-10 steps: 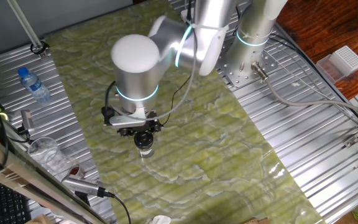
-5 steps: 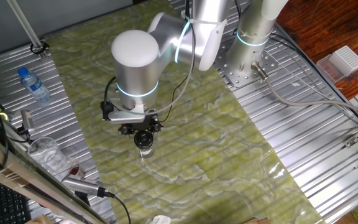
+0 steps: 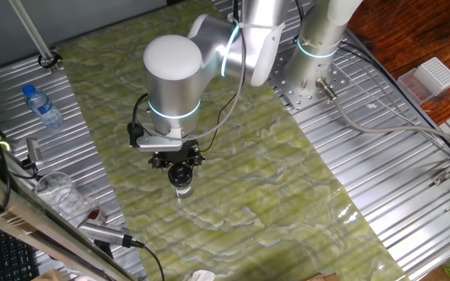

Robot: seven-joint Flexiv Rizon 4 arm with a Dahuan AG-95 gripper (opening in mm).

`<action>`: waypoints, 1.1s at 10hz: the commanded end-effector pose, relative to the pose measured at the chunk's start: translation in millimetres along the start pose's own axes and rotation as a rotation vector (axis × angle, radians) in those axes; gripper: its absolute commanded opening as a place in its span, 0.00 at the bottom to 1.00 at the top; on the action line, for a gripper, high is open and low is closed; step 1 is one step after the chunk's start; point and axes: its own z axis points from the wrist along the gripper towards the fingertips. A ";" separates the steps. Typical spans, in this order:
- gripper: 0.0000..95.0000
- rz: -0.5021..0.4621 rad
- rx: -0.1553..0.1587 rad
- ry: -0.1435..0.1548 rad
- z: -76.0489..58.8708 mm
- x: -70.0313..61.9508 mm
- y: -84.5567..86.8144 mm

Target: Screw the lid onto the jar

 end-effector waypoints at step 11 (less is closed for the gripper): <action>0.40 0.311 0.002 0.012 3.3 0.4 -2.6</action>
